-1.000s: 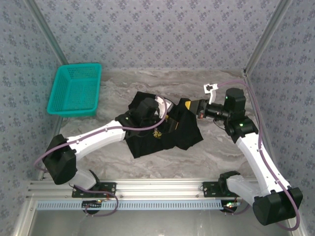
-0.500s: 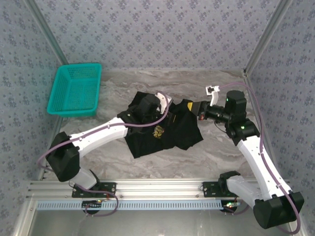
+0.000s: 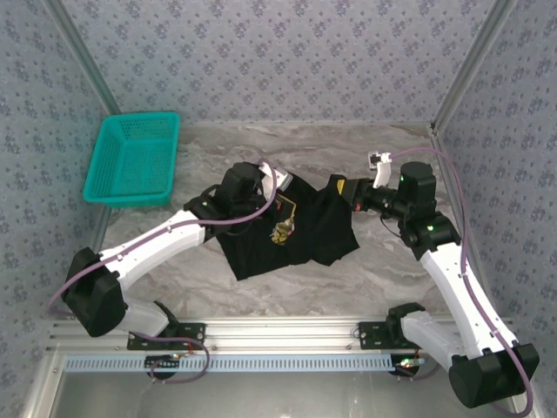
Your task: Fold the inside-out t-shirt
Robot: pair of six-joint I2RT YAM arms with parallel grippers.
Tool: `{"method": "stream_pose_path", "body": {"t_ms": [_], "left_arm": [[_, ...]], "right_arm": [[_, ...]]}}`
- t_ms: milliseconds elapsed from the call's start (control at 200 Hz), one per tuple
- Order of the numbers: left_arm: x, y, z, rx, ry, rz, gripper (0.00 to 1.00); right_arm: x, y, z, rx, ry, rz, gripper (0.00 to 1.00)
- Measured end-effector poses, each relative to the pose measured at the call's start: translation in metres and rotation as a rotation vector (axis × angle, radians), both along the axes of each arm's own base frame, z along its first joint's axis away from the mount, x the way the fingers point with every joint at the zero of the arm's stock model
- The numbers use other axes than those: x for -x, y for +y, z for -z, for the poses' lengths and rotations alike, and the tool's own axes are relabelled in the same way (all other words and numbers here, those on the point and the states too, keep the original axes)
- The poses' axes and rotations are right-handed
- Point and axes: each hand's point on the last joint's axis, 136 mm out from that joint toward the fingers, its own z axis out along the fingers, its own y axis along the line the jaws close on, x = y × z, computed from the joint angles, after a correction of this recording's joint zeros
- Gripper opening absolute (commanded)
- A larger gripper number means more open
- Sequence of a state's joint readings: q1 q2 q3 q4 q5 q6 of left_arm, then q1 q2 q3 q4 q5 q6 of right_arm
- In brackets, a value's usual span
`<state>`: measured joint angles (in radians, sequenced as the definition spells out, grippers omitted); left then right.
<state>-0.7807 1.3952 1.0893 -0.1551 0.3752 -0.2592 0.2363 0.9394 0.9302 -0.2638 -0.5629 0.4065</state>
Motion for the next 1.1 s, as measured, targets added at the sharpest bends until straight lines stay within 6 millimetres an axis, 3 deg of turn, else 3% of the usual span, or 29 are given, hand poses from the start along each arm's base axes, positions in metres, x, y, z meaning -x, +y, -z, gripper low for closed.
{"method": "stream_pose_path", "body": {"t_ms": [145, 305, 475, 645, 844, 1064, 1099], "left_arm": [[0.009, -0.008, 0.002, -0.004, -0.005, 0.032, 0.27], [0.019, -0.029, 0.02, -0.046, 0.009, 0.067, 0.32], [0.011, -0.035, 0.035, -0.088, 0.016, 0.057, 0.14], [0.009, -0.039, 0.03, -0.08, 0.006, 0.064, 0.0], [0.01, -0.039, 0.022, -0.046, -0.015, 0.077, 0.0], [0.02, -0.01, 0.003, 0.01, -0.083, 0.054, 0.0], [0.019, -0.008, 0.0, 0.013, -0.096, 0.048, 0.1]], "right_arm": [[0.0, 0.001, -0.001, -0.002, -0.003, -0.001, 0.0], [0.0, 0.001, -0.001, -0.002, -0.005, -0.003, 0.0], [0.0, 0.001, -0.001, -0.002, -0.005, -0.004, 0.0], [0.0, 0.001, -0.001, -0.001, -0.005, -0.001, 0.0], [-0.003, -0.003, 0.002, 0.015, -0.001, 0.027, 0.0], [-0.007, -0.016, 0.017, 0.068, 0.042, 0.105, 0.0], [-0.007, -0.016, 0.016, 0.067, 0.041, 0.105, 0.0]]}}
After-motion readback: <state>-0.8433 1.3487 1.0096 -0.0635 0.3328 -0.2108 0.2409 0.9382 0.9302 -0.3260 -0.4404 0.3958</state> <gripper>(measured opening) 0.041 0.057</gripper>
